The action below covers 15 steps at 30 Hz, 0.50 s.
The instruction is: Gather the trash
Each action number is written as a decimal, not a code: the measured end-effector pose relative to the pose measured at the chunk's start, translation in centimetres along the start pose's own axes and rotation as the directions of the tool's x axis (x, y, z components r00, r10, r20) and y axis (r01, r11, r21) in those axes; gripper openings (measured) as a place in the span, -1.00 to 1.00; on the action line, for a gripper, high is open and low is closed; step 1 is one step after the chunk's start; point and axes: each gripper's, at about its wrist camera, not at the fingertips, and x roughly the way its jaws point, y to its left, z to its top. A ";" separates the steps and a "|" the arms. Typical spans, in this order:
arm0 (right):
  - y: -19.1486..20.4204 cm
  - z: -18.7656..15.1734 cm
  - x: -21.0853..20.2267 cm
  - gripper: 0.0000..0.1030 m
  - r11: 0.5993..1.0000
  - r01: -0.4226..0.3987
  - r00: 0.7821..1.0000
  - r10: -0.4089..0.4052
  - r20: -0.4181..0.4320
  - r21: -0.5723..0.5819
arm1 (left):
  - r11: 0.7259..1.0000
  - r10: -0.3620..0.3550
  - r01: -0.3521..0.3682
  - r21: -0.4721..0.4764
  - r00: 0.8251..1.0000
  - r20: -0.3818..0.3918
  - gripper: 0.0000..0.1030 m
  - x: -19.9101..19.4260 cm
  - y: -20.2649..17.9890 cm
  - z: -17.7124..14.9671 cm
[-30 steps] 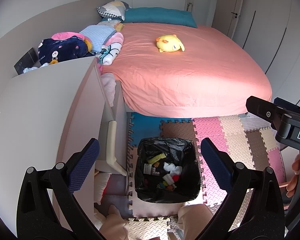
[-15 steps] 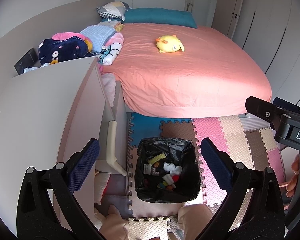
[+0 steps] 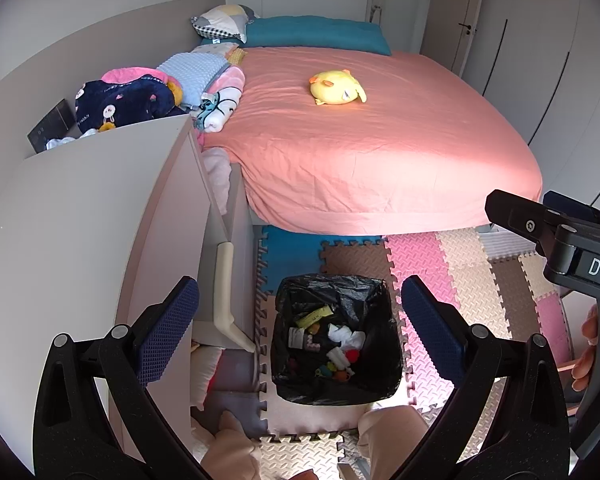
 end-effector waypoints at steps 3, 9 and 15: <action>0.0 0.0 0.0 0.95 1.000 0.000 1.000 0.000 -0.001 0.000 | 1.000 0.002 -0.002 0.007 1.000 0.002 0.90 -0.2 0.1 0.0; 0.6 -0.2 0.1 0.95 1.000 -0.004 1.000 0.004 -0.005 -0.006 | 1.000 0.009 -0.009 -0.009 1.000 -0.001 0.90 -0.2 0.5 0.0; 0.7 -0.3 0.1 0.95 1.000 -0.003 1.000 0.003 -0.005 -0.006 | 1.000 0.012 -0.012 -0.024 1.000 -0.011 0.90 0.0 1.0 -0.1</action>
